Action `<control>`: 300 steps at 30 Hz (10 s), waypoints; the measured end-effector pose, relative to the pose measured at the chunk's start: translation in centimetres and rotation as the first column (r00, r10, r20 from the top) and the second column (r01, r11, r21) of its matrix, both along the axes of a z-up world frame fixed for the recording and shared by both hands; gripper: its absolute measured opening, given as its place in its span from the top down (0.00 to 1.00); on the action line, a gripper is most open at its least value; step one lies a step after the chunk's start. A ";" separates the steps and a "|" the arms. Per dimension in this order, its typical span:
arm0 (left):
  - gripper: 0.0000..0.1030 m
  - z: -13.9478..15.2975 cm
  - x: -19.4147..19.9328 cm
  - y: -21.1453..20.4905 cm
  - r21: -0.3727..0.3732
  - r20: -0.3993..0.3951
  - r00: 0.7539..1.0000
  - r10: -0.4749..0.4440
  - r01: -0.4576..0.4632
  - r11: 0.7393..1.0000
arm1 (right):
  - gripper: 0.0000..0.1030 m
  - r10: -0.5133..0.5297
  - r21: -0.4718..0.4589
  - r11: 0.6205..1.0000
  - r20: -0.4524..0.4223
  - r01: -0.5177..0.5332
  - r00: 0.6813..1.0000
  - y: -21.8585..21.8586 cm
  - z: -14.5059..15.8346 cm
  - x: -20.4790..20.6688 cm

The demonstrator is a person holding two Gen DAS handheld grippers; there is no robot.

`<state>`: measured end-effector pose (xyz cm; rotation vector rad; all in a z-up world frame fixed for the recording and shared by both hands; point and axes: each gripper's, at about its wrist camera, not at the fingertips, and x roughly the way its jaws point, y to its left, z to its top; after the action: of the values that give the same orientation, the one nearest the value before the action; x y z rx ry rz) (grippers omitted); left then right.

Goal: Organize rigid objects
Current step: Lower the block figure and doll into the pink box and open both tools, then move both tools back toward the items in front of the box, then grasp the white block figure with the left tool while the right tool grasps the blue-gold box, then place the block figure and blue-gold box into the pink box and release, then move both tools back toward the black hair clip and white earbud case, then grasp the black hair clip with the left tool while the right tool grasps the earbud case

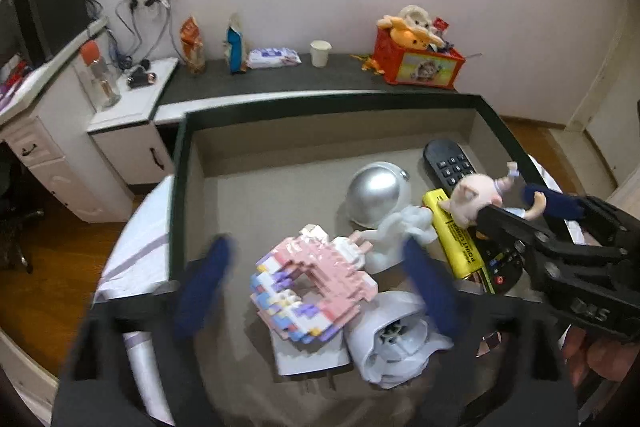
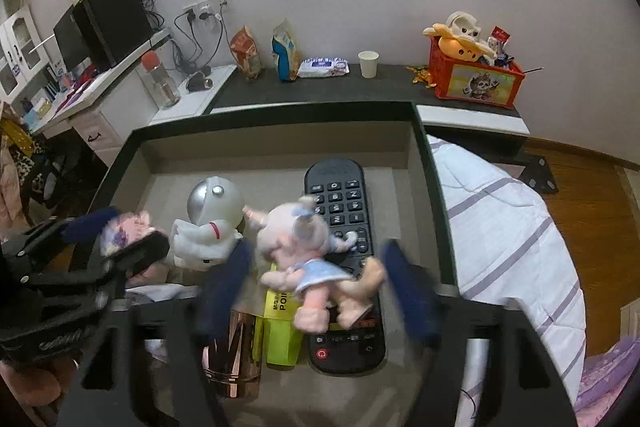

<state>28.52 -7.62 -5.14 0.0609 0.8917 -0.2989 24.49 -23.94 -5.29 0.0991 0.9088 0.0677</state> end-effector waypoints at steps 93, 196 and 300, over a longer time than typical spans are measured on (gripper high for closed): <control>0.00 -4.4 -18.5 1.5 0.028 -0.008 1.000 0.028 -0.028 0.999 | 0.46 0.234 -0.058 0.969 -0.073 -0.238 0.969 3.6 -3.3 -13.2; 0.00 3.9 -1.9 -1.2 0.029 0.098 0.995 0.033 -0.035 0.999 | 0.05 0.031 0.027 0.999 -0.015 -0.030 0.999 -0.7 2.8 0.6; 0.00 -6.3 -13.1 -3.5 0.017 -0.047 0.997 0.062 -0.061 0.998 | 0.57 -0.038 0.010 0.999 -0.024 0.038 0.999 -1.3 -4.8 -19.9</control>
<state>15.38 -11.16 -11.44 0.0411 0.9415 -0.2366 4.63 -25.22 -10.05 0.1272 0.9304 0.0364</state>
